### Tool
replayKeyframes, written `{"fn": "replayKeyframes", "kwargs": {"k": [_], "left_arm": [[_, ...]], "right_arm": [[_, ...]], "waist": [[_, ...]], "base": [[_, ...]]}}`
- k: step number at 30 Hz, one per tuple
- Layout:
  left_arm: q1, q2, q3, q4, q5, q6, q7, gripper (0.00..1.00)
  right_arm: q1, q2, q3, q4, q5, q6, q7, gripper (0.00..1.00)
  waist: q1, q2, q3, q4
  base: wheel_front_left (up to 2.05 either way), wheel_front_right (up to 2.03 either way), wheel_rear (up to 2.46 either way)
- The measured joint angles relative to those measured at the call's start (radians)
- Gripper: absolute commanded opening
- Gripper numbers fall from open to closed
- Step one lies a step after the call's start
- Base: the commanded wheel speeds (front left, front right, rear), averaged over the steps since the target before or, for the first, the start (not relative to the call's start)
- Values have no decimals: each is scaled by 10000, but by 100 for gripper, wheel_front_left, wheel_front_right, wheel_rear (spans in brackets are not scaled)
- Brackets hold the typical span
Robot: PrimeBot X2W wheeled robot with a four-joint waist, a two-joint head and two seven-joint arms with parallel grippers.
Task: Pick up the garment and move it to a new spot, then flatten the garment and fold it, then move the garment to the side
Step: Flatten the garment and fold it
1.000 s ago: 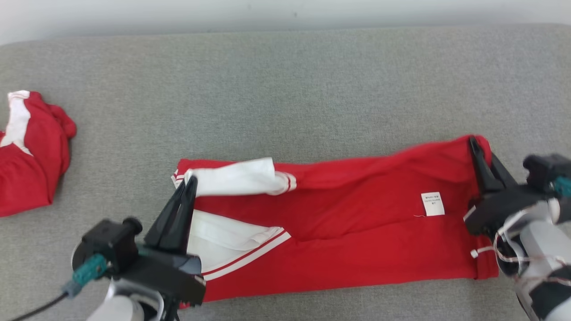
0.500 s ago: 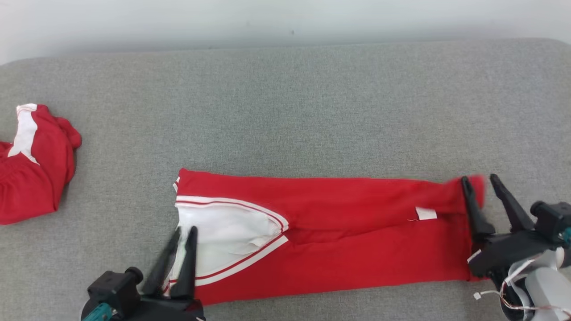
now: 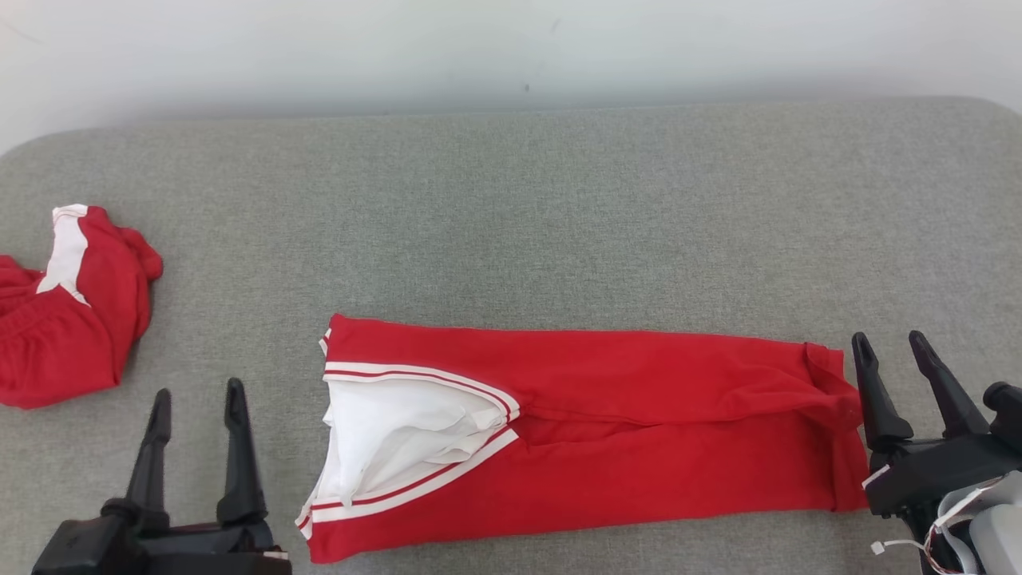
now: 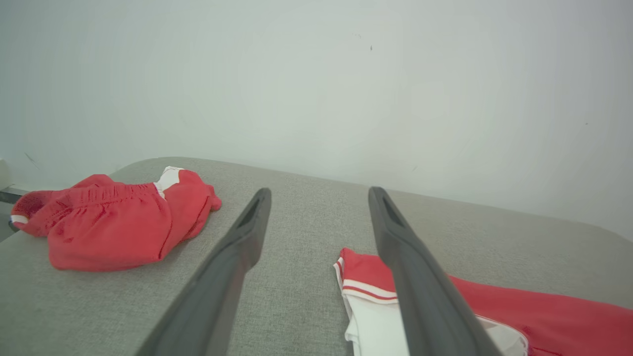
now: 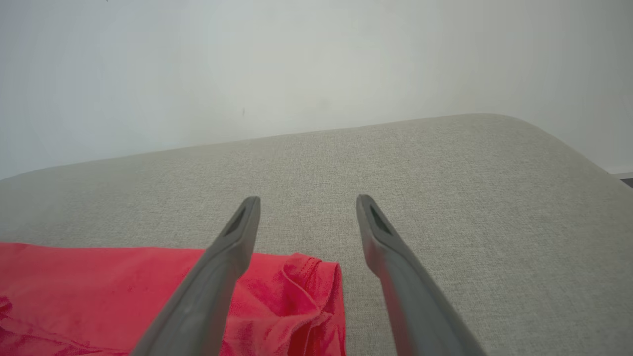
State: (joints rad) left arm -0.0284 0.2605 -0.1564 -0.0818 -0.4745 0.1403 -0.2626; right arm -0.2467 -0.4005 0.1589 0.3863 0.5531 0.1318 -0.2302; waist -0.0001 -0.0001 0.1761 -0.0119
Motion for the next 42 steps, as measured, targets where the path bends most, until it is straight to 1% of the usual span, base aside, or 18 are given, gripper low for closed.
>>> {"fn": "replayKeyframes", "kwargs": {"k": [4, 8, 10, 15, 17, 23, 24, 25, 29, 32, 36, 42], "left_arm": [[212, -408, 623, 199, 686, -399, 0, 100], [305, -842, 1011, 500, 1149, -798, 0, 100], [382, -972, 1151, 669, 1407, -966, 0, 100], [451, -1329, 1486, 993, 1929, -1285, 0, 100], [453, -1388, 1551, 1058, 1994, -1333, 0, 100], [468, -1670, 1804, 1371, 2382, -1672, 0, 100], [469, -1701, 1831, 1413, 2441, -1684, 0, 100], [472, -1730, 1870, 1452, 2527, -1737, 0, 100], [495, -1820, 2036, 1528, 2704, -1841, 0, 100], [544, -1873, 2123, 1578, 2880, -1887, 0, 100], [660, -1921, 2230, 1626, 2995, -1937, 0, 100], [700, -1988, 2314, 1632, 3081, -1990, 0, 100]], "right_arm": [[-35, 165, -199, 456, -50, 0, 491, 100], [-59, 408, -353, 1035, -150, 0, 1204, 100], [-87, 529, -385, 1273, -178, 0, 1429, 100], [-233, 729, -401, 1927, -222, 0, 1870, 100], [-267, 759, -399, 2098, -226, 0, 1967, 100], [-476, 911, -303, 2961, -257, 0, 2303, 100], [-528, 924, -242, 3076, -255, 0, 2357, 28], [-579, 936, -198, 3139, -251, 0, 2372, 0], [-722, 965, -100, 3373, -109, 0, 2161, 0], [-832, 715, -219, 3547, -61, 0, 1933, 0], [-973, 13, -727, 3852, 100, 0, 1701, 0], [-1004, -1195, -1290, 4174, 134, 0, 1691, 0]], "waist": [[1, 0, -100, 78], [1, 1, -168, 167], [1, 1, -186, 207], [1, 2, -228, 302], [1, 2, -241, 317], [1, 2, -355, 428], [1, 2, -377, 442], [0, 1, -401, 452], [1, 1, -510, 439], [1, 2, -600, 385], [1, 2, -732, 282], [0, 1, -915, 116]], "base": [[0, 0, 0], [0, 0, 0], [0, 0, 0], [0, 0, 0], [0, 0, 0], [0, 0, 0], [0, 0, 0], [0, 0, 0], [0, 0, 0], [0, 0, 0], [0, 0, 0], [0, 0, 0]]}}
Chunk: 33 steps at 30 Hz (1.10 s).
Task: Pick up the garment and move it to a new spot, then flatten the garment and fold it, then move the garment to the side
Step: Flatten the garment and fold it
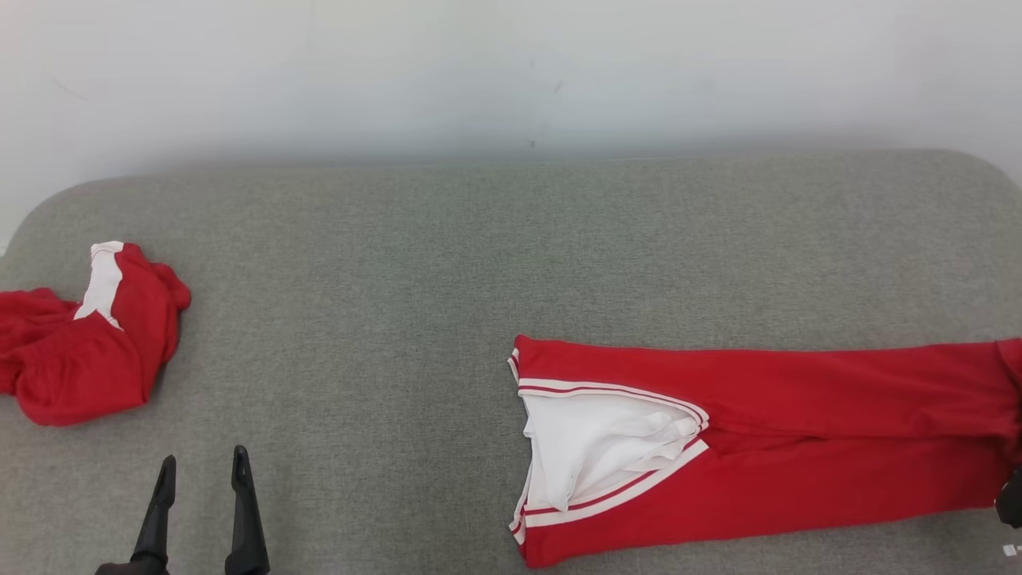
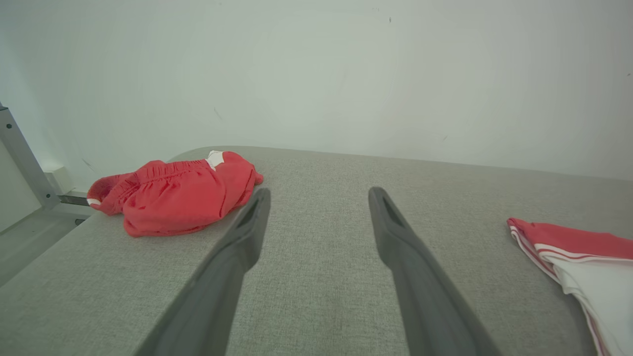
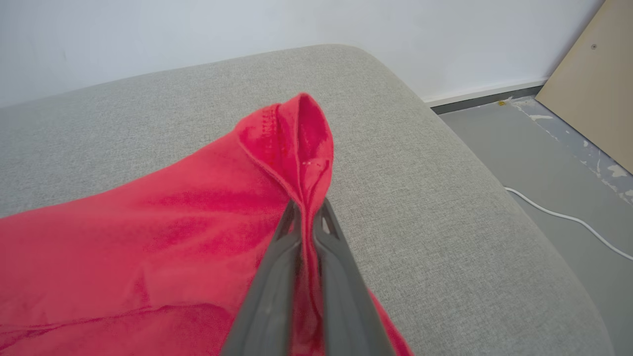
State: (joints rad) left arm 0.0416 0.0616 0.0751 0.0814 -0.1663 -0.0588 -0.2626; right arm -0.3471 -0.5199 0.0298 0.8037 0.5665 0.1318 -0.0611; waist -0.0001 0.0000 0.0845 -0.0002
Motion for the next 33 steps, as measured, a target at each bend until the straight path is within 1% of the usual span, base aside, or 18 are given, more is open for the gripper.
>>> {"fn": "replayKeyframes", "kwargs": {"k": [2, 5, 13, 19, 24, 29, 33], "left_arm": [[17, -15, 54, -40, 29, -2, 0, 100], [108, -36, 113, -92, 40, -4, 0, 100], [181, -73, 127, -102, 44, -29, 0, 100], [131, -86, 4, -40, 59, -38, 0, 100], [99, -94, -84, 15, 54, -36, 0, 100], [66, -96, -148, 71, 38, -31, 0, 100], [-33, -98, -238, 121, 0, -27, 0, 100]], "right_arm": [[-22, -92, 21, -104, 25, 0, 92, 0], [-48, 117, 213, -652, 38, 0, 295, 0], [221, 1423, 976, -3041, 468, 0, 1085, 0], [525, 2278, 1494, -4757, 759, 0, 1816, 0], [879, 2924, 1852, -5852, 815, 0, 2347, 0], [1056, 3565, 2178, -6414, 679, 0, 2650, 0], [1058, 3977, 2359, -6433, 493, 0, 2732, 0]], "waist": [[0, 0, -27, -68], [1, 1, -50, -187], [0, 0, -71, -352], [1, 1, -59, -161], [1, 0, -33, 84], [1, 0, 9, 286], [1, 0, 68, 417]], "base": [[0, 0, 0], [0, 0, 0], [0, 0, 0], [0, 0, 0], [0, 0, 0], [0, 0, 0], [0, 0, 0]]}}
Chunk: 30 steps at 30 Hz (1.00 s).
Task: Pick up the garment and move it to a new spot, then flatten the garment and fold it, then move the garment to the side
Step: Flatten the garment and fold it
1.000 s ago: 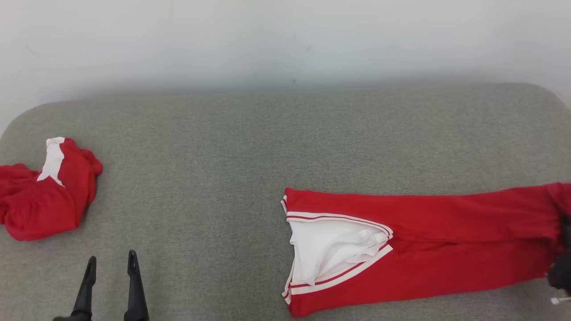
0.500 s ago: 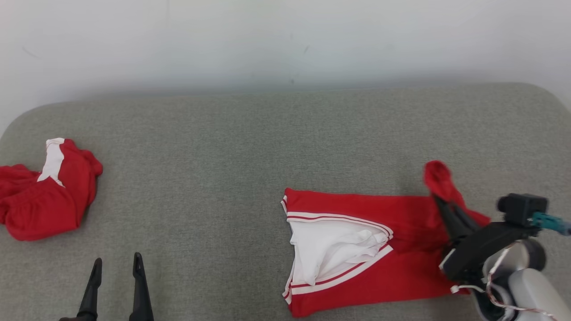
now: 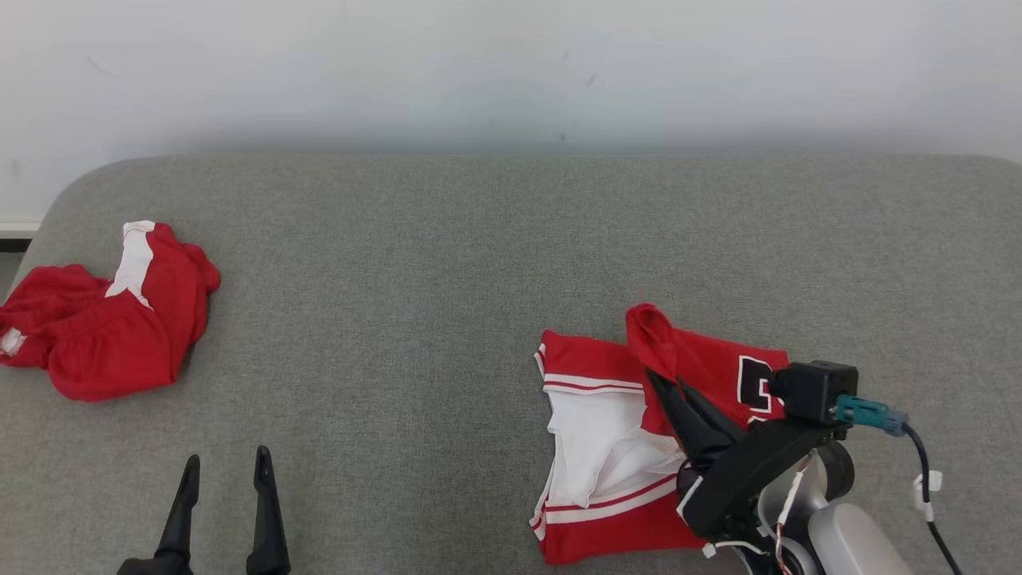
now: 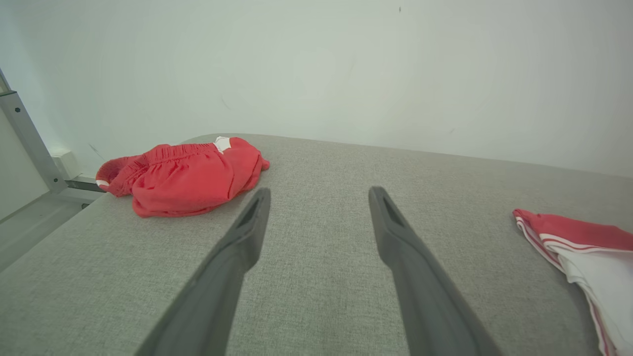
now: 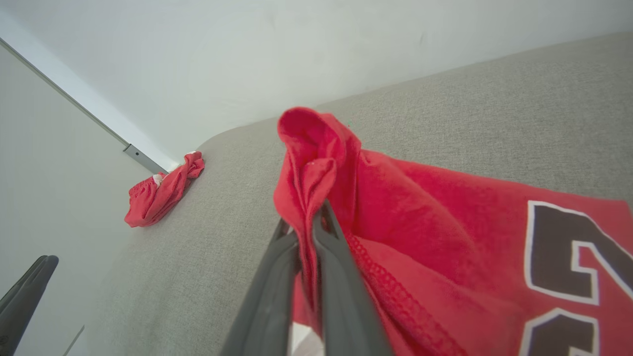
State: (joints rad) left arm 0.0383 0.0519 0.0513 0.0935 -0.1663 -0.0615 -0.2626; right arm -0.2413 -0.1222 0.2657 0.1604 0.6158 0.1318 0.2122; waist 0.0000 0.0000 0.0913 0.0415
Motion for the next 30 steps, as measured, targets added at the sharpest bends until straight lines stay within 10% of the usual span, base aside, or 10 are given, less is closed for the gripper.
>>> {"fn": "replayKeyframes", "kwargs": {"k": [11, 12, 13, 14, 30], "left_arm": [[-338, -2, -374, 196, -111, 128, 0, 100], [-368, -2, -389, 219, -115, 132, 0, 100], [-391, -2, -410, 228, -127, 144, 0, 100], [-395, -4, -422, 240, -128, 150, 0, 100], [-373, -6, -328, 288, -157, 161, 0, 100]], "right_arm": [[-572, 566, 554, 1338, -554, 0, -623, 0], [-640, 564, 614, 1453, -642, 0, -713, 29], [-714, 564, 685, 1536, -688, 0, -794, 87], [-768, 566, 748, 1563, -719, 0, -932, 100], [-1058, -880, -554, 546, -1193, 0, -3145, 100]], "waist": [[0, 0, 168, 359], [0, 0, 177, 381], [0, 1, 184, 402], [0, 0, 187, 414], [0, 0, 32, 71]], "base": [[0, 0, 0], [0, 0, 0], [0, 0, 0], [0, 0, 0], [0, 0, 0]]}}
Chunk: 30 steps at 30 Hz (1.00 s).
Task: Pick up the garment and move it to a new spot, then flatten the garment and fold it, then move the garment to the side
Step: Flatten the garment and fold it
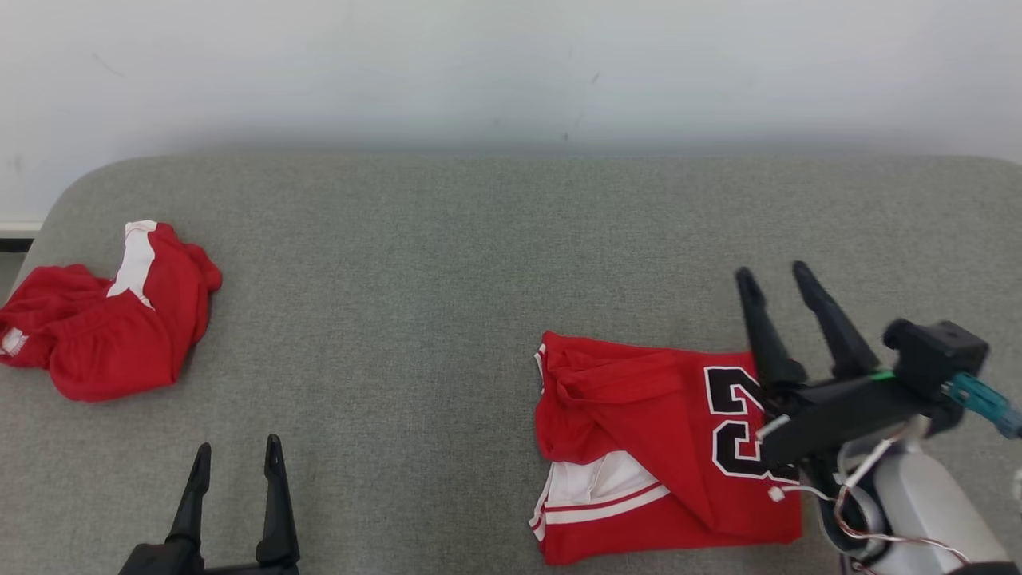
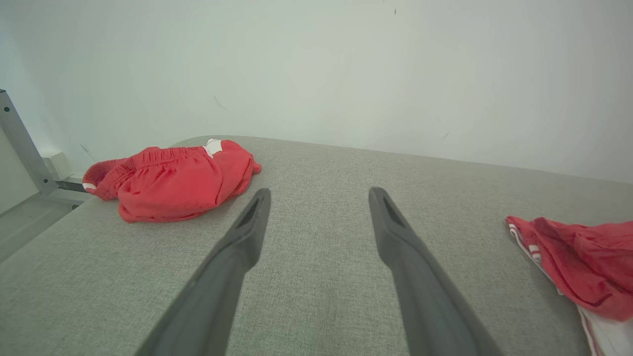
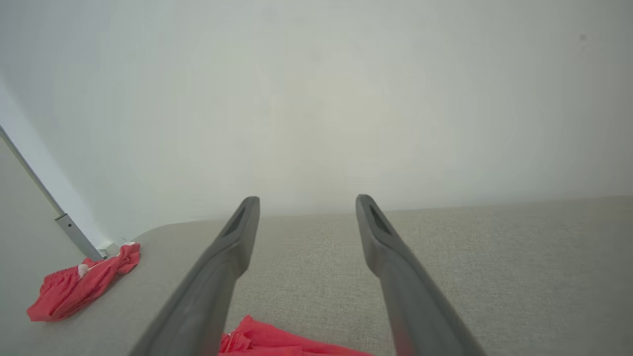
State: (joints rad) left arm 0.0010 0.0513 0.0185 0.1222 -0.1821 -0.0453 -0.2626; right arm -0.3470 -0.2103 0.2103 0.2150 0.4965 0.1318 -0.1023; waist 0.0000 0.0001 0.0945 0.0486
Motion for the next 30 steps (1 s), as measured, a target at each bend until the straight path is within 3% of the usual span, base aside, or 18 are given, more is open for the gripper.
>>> {"fn": "replayKeyframes", "kwargs": {"k": [8, 9, 10, 11, 20, 30], "left_arm": [[104, 0, 104, -79, 81, -75, 0, 100], [105, 0, 117, -102, 96, -77, 0, 100], [112, 2, 134, -119, 104, -79, 0, 100], [124, 0, 140, -130, 109, -82, 0, 100], [143, 0, 130, -144, 150, -163, 0, 100], [-43, 0, 42, -23, 150, -173, 0, 100]], "right_arm": [[1157, -458, -658, 148, -272, 0, -263, 100], [1291, -491, -654, 238, -387, 0, -305, 93], [1404, -525, -644, 322, -470, 0, -341, 75], [1489, -535, -658, 441, -483, 0, -395, 0], [1268, -673, -178, 2010, -571, 0, -625, 0], [164, -688, 1158, 4462, -502, 0, -1020, 0]], "waist": [[0, 0, -170, -117], [0, 0, -188, -118], [0, 0, -201, -115], [0, 0, -215, -111], [0, 0, -214, 29], [0, 0, -121, 479]], "base": [[0, 0, 0], [0, 0, 0], [0, 0, 0], [0, 0, 0], [0, 0, 0], [0, 0, 0]]}}
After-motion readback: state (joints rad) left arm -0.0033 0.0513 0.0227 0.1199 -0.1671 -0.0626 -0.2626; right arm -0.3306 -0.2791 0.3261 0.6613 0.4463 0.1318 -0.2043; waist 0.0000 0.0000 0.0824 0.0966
